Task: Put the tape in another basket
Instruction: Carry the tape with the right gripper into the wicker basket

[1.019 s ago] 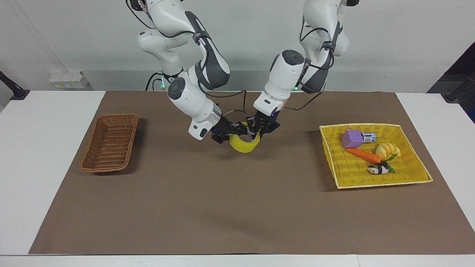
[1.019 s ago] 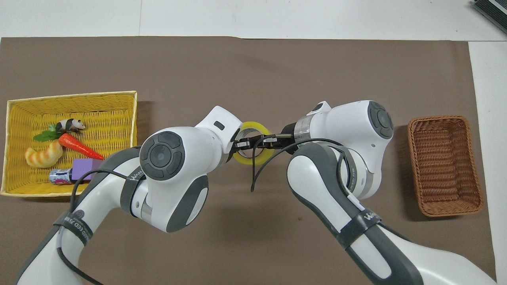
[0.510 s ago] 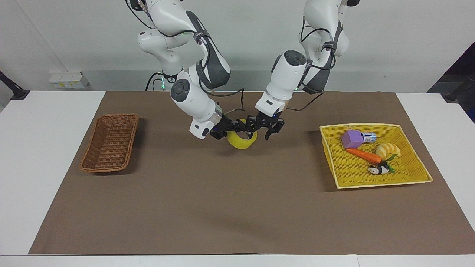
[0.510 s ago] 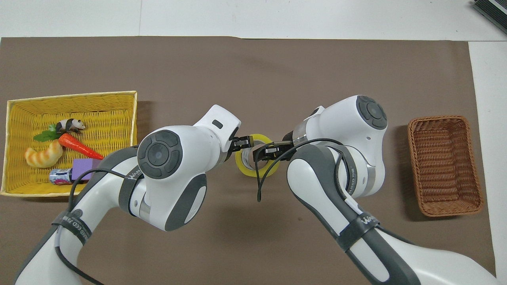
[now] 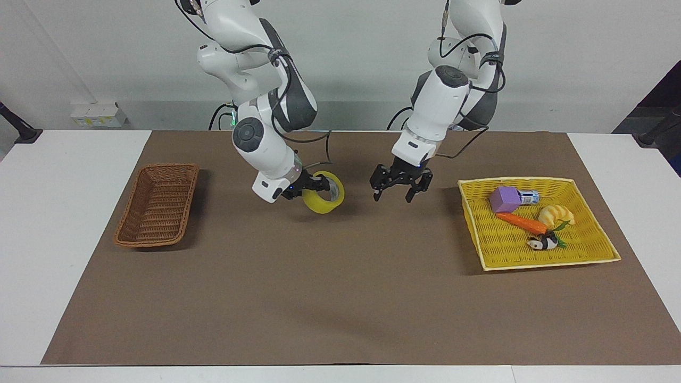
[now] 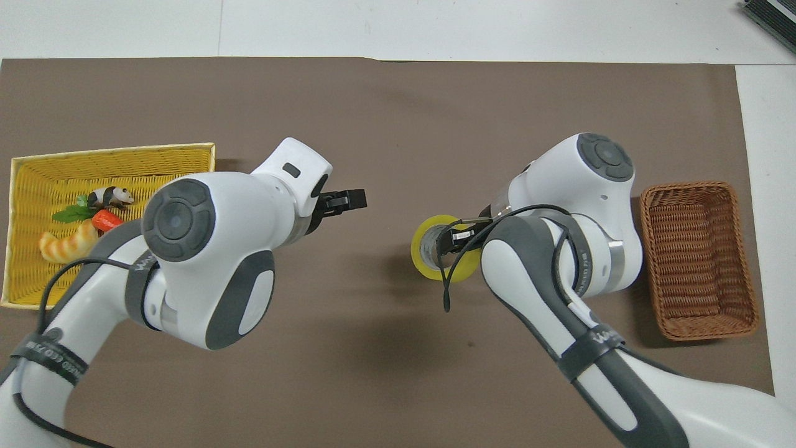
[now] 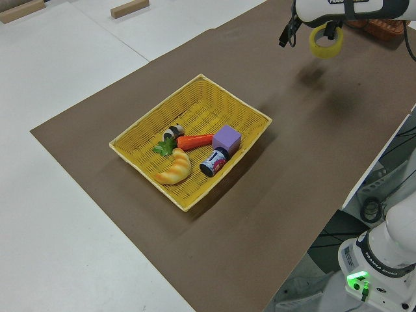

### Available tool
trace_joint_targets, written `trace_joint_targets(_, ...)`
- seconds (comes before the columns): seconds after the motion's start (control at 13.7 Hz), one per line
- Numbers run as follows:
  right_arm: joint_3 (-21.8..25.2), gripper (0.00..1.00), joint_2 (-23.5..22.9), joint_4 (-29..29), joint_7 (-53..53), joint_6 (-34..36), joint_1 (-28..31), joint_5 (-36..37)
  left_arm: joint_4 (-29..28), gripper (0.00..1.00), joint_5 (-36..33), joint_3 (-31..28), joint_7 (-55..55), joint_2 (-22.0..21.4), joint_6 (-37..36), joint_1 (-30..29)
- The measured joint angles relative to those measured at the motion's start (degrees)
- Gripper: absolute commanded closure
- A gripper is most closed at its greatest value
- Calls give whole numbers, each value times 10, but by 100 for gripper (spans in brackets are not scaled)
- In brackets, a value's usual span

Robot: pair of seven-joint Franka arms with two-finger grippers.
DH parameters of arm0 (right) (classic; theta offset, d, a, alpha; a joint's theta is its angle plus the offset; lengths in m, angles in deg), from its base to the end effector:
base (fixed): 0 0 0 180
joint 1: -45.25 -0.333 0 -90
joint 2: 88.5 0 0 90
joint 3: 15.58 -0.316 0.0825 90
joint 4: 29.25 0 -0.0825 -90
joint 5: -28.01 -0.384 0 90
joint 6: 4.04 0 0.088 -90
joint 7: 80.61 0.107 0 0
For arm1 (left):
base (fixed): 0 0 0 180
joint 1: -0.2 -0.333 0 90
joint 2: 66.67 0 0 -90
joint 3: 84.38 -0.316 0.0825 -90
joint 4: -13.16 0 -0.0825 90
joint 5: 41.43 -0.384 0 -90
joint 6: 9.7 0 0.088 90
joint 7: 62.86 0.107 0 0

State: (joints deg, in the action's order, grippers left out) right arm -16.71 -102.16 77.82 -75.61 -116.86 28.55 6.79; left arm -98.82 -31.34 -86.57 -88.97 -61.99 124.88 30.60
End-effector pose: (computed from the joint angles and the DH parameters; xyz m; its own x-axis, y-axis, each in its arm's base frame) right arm 0.5658 0.2059 0.3811 0.9787 0.0829 -0.1877 0.0232 -0.9536 -0.3003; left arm 0.5317 -0.2886 0.4681 0.9753 0.0930 0.2004 0.0365 -0.9624 0.2692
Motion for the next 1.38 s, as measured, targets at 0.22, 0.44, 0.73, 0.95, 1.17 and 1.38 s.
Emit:
trace_joint_targets(0.22,1,100,19,-17,0,18,41,48,0,0,-57,-2,84,-35,-53,-56)
trace_joint_targets(0.44,2,100,41,-34,-1,61,86,116,19,0,-83,-3,162,-57,-86,-109)
trace_joint_targets(0.73,3,100,63,-42,-53,99,169,159,126,0,-85,-3,294,-60,-228,-170)
trace_joint_targets(0.95,3,100,66,-45,-69,131,208,242,188,0,-87,-4,329,-60,-308,-195)
trace_joint_targets(1.17,3,100,66,-42,-71,140,242,301,229,0,-87,-4,345,-60,-366,-209)
trace_joint_targets(1.38,3,100,65,-16,-105,133,284,357,240,0,-88,-4,353,-60,-383,-214)
